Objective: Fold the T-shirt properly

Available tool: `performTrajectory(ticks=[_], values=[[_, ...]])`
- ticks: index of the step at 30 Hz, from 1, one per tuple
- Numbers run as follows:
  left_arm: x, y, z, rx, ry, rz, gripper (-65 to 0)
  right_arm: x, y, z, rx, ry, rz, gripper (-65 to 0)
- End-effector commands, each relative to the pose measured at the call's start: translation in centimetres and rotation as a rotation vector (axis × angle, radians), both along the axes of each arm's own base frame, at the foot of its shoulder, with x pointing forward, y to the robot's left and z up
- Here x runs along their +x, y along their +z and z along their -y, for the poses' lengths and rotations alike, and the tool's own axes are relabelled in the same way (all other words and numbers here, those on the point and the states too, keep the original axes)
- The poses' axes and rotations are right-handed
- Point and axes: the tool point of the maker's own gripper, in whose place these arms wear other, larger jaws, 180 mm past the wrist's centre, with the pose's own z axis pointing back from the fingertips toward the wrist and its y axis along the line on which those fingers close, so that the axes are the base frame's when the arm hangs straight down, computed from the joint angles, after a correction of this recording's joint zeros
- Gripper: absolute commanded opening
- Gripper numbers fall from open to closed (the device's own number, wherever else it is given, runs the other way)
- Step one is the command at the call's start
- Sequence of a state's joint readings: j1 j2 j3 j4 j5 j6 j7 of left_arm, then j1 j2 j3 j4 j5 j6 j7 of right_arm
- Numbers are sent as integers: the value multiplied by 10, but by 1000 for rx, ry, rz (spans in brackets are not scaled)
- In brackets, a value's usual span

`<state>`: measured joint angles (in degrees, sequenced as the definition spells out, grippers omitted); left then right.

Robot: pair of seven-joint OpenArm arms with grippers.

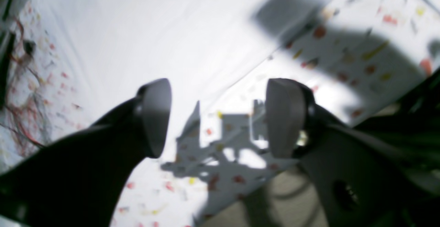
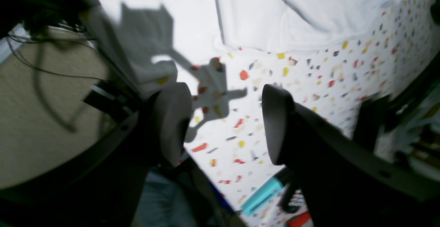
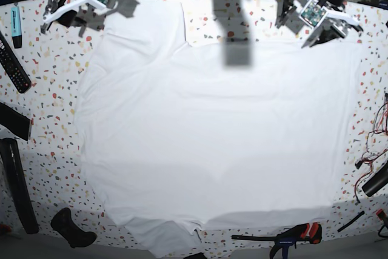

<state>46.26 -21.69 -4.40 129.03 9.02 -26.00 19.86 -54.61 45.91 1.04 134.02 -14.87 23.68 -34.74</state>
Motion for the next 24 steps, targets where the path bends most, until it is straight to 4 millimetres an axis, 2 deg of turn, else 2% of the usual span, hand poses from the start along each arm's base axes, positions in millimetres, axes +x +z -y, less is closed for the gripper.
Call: performTrajectory(ticks=[1, 10, 15, 19, 24], values=[[4, 3, -3, 19, -24, 26, -205, 1, 5, -4, 8, 22, 14, -294], [17, -65, -69, 322, -146, -57, -204, 1, 5, -4, 10, 23, 13, -294], [27, -77, -99, 478, -207, -25, -204, 1, 5, -5, 12, 21, 14, -294], [23, -86, -123, 552, -246, -70, -204, 1, 5, -5, 14, 21, 14, -294], [29, -86, -139, 599, -273, -29, -204, 2, 6, -7, 26, 26, 20, -294]])
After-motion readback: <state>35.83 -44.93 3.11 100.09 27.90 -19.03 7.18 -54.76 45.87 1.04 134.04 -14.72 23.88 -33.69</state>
